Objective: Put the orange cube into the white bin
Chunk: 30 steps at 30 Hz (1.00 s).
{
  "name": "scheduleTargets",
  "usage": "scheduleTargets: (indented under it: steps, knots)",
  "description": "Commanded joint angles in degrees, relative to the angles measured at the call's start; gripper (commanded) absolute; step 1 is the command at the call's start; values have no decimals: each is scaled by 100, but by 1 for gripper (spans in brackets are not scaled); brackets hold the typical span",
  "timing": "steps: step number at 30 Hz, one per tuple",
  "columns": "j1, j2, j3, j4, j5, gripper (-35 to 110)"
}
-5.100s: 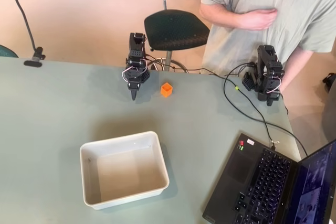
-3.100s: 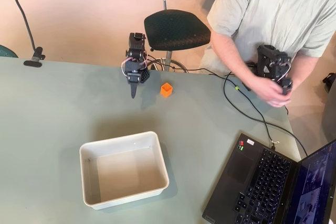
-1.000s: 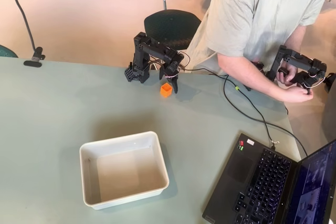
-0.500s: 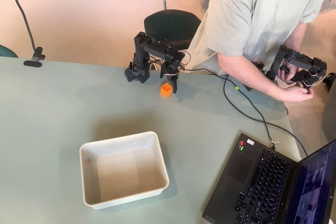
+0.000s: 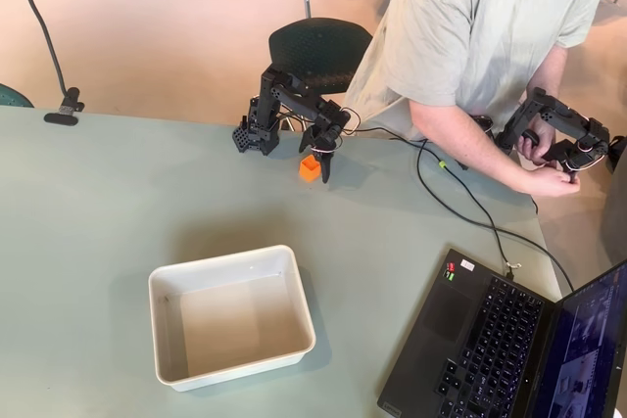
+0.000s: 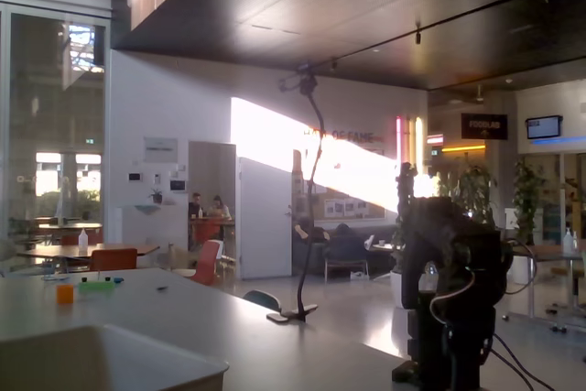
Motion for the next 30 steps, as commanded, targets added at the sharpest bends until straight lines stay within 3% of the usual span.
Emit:
scheduleTargets:
  steps: [1,30]
  knots:
    - [-35,-35,35,-44,26,72]
    - [-149,-360,316,-1011,26,72]
